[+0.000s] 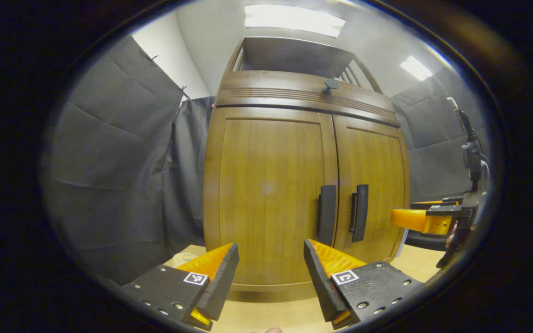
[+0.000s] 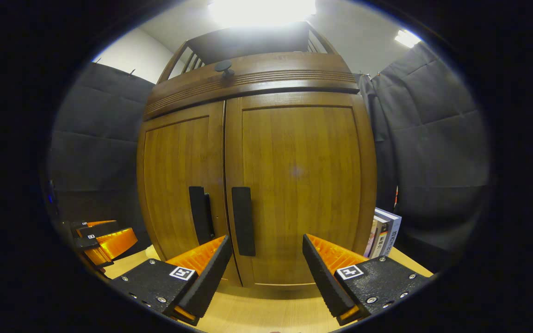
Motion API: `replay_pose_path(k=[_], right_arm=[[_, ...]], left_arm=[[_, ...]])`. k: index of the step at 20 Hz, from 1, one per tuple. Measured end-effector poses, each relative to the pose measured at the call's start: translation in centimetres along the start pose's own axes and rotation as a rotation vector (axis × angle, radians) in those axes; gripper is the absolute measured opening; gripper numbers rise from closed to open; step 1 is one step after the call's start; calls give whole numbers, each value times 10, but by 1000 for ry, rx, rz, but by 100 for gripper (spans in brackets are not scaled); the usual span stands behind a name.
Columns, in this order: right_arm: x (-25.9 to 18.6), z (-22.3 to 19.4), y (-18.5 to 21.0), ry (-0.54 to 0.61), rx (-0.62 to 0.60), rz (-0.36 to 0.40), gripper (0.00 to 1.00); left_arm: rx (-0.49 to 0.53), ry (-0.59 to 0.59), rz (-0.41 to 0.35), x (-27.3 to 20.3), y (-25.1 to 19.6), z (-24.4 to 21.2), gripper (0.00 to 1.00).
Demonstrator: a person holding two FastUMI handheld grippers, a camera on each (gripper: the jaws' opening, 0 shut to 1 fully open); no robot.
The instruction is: Open the right door of the double-door shoe cabinet with the right hand, and open the left door with the left hand.
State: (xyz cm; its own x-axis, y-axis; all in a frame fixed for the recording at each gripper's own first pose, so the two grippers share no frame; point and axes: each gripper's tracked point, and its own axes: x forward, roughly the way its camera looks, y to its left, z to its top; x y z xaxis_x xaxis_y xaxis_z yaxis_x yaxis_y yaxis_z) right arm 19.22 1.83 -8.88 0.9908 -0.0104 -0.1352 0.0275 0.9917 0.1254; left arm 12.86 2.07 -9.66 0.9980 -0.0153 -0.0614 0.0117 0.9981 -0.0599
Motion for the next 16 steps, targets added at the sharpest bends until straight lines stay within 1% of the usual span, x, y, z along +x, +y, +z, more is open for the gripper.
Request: replay_pose_path(k=[1,3,7,10,13,16], right_arm=[[7,2,4,0,3,7,95],[21,3,9,6,4,14,95],[47,-9,14,31,-2,16,95],[66,-18,14,47,-19,-5,95],[77,-23,10,51,-33,-48,95],[86,-20,16,51,-18,-44,96]], left_arm=[[-2,-1,-4,4,2,1,81],[6,-3,-1,14,5,1,81],[13,4,4,11,3,1,81],[16,11,11,11,5,-1,81],[13,15,19,10,6,1,81],[16,12,33,10,8,2,81]])
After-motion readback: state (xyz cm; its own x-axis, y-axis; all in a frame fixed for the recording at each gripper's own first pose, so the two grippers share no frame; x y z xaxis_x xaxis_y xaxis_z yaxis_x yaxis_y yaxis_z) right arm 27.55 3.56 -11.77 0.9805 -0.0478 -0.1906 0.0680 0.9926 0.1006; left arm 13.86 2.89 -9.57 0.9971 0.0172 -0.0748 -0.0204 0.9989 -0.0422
